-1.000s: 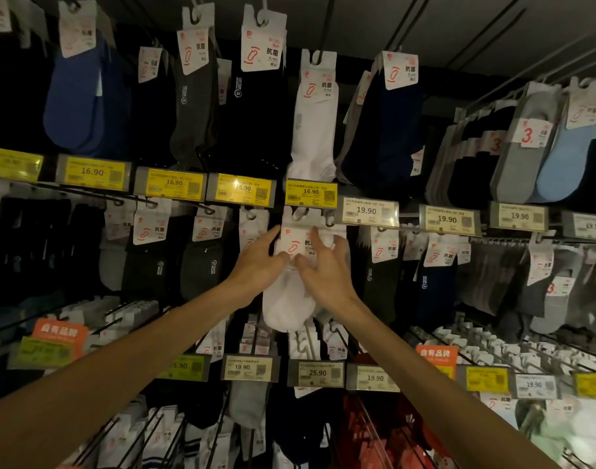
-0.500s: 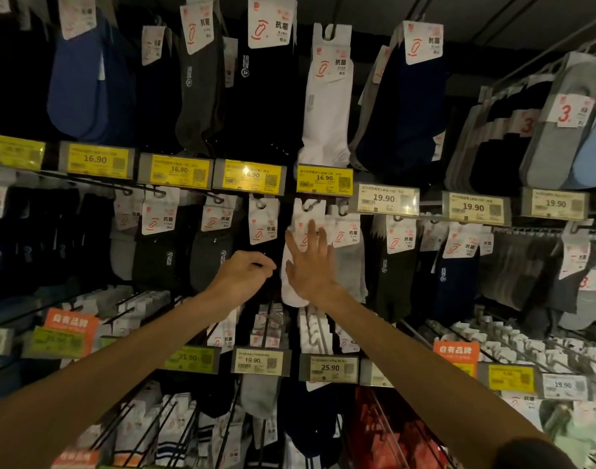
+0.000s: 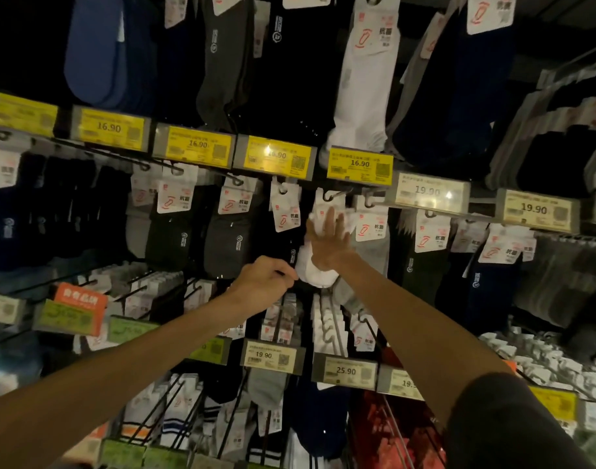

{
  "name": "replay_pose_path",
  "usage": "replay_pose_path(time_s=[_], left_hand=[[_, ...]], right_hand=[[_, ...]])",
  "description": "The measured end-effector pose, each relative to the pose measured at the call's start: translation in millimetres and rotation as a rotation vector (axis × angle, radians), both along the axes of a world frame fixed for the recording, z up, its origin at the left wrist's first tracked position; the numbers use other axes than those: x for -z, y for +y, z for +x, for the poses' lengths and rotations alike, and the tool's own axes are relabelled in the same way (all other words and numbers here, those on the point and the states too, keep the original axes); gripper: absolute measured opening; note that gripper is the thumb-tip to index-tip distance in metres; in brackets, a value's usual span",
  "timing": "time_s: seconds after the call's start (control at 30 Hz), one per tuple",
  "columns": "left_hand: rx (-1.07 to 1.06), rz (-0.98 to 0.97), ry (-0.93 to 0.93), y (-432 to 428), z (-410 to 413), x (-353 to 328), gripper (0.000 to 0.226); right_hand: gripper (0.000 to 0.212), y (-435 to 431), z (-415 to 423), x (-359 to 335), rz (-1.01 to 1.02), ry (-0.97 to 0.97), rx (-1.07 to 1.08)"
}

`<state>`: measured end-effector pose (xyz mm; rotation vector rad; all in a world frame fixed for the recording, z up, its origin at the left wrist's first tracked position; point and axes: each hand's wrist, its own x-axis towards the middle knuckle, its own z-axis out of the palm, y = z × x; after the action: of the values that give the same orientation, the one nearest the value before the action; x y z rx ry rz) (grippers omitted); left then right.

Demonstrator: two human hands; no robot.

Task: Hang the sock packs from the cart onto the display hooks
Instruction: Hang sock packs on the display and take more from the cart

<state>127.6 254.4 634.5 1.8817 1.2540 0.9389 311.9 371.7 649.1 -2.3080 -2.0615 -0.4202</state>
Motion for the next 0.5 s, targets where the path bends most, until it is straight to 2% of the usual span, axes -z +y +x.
replay_pose_path(time_s=[0.17,0.33,0.43,0.5], left_hand=[[0.004,-0.01,-0.015,-8.1,3.5,3.3,0.021],[0.038,-0.025,-0.049,-18.5,-7.4,12.6,0.019],[0.043,0.022,-0.084,-30.6,-14.5,33.7,0.019],[0.049,0.104,-0.101,-41.3,-18.0,55.8,0.018]], right_hand=[[0.082,-10.5,4.8,-11.4,-0.086,0.011,-0.049],[0.082,-59.8,-6.6,8.8,-0.091,0.2,-0.139],[0.074,-107.1,-23.4,45.8,0.117,0.352,-0.257],[0.056,-146.1,-32.4,73.2,0.31,0.458,-0.333]])
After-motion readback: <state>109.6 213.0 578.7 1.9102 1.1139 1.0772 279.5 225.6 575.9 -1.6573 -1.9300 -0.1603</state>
